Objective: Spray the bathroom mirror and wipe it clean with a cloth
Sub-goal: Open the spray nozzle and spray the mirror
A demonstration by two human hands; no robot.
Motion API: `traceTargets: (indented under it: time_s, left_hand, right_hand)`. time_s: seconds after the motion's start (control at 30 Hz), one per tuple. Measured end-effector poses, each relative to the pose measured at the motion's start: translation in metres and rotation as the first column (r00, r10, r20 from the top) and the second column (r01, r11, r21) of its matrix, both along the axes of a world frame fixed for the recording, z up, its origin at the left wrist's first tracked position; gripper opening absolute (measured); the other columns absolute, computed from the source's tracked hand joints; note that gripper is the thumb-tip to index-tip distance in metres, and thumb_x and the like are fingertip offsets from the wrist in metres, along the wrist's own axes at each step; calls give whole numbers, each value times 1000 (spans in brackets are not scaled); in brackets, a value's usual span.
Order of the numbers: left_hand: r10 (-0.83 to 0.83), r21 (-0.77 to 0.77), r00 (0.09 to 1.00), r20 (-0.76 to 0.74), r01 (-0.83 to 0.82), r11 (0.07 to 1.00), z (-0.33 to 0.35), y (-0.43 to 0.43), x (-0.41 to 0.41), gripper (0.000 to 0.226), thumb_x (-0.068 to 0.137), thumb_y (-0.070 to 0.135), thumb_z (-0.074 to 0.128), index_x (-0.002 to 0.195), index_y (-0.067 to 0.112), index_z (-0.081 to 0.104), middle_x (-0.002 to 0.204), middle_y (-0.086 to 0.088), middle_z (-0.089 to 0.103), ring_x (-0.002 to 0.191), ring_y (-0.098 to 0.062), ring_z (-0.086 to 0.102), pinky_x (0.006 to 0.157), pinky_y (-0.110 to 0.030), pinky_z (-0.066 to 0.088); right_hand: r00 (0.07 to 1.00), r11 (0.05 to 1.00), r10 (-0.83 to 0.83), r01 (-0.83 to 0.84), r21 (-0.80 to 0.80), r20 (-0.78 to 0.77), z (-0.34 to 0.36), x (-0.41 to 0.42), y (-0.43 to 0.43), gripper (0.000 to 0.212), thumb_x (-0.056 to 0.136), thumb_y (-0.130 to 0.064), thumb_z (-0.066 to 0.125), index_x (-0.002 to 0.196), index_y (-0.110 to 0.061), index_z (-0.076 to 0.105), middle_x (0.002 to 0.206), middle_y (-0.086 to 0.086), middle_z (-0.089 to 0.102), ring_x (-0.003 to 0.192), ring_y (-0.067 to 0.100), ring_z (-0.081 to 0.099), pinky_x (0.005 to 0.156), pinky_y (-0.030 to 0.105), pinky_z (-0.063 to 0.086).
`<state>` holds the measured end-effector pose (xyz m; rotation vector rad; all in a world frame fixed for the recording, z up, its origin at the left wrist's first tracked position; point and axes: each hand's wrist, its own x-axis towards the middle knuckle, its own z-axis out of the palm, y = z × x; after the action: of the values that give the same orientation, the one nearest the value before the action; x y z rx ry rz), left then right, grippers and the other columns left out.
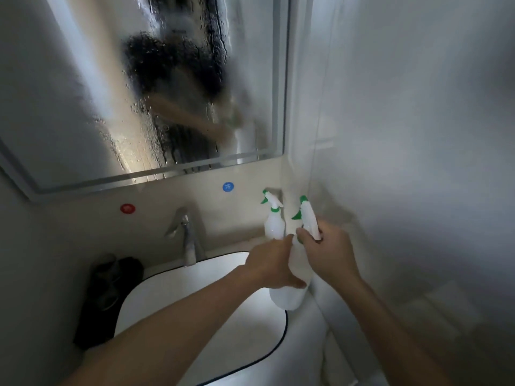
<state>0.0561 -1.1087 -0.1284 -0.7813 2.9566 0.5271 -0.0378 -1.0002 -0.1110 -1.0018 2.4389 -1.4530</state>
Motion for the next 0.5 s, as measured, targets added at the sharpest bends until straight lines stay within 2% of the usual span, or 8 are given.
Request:
traceTargets:
  time_s: [0.07, 0.13, 0.23, 0.3, 0.4, 0.5]
  left_hand:
    - [13, 117, 1000, 24, -16, 993, -13, 2, -1, 84, 69, 59, 83, 138, 28, 45, 126, 6, 66, 110, -24, 65, 84, -39, 54]
    - [58, 269, 998, 36, -66, 961, -25, 0, 2, 67, 78, 51, 80, 133, 27, 51, 128, 6, 65, 112, -21, 63, 90, -38, 54]
    - [122, 366, 991, 51, -132, 921, -45, -3, 15, 39, 85, 41, 74, 118, 24, 62, 118, 6, 67, 108, -15, 63, 94, -35, 53]
    - [154, 410, 987, 34, -154, 899, -56, -2, 24, 28, 87, 34, 72, 111, 22, 67, 110, 6, 70, 102, -13, 65, 89, -31, 54]
    - [194, 471, 981, 23, -182, 863, -69, 5, 31, 20, 90, 29, 66, 108, 22, 70, 105, 4, 73, 88, -12, 63, 70, -20, 48]
    - [204, 503, 978, 47, -199, 841, -81, 16, 30, 21, 91, 27, 62, 109, 21, 71, 102, 6, 72, 90, -12, 64, 77, -24, 50]
  right_hand:
    - [999, 1000, -21, 21, 1, 31, -13, -1, 2, 31, 91, -32, 69, 64, -28, 54, 60, -13, 62, 57, 1, 58, 51, 24, 35]
    - [997, 999, -35, 34, 11, 71, -28, -3, 6, 36, 91, -30, 70, 59, -27, 52, 56, -18, 61, 51, -1, 54, 47, 22, 31]
    - [991, 997, -59, 53, 57, 118, -48, -8, 13, 32, 91, -30, 70, 63, -21, 58, 54, -6, 58, 51, 8, 52, 48, 26, 35]
    - [989, 996, -63, 52, 78, 137, -61, -10, 17, 30, 91, -28, 71, 64, -21, 58, 55, -5, 57, 54, 13, 52, 50, 27, 36]
    - [988, 991, -42, 23, 129, 146, -79, -11, 19, 25, 90, -25, 70, 70, -16, 61, 61, -1, 61, 60, 21, 57, 56, 31, 43]
    - [990, 979, -45, 16, 204, 137, -97, -11, 21, 21, 91, -25, 68, 75, -12, 63, 65, -1, 62, 64, 25, 60, 57, 33, 44]
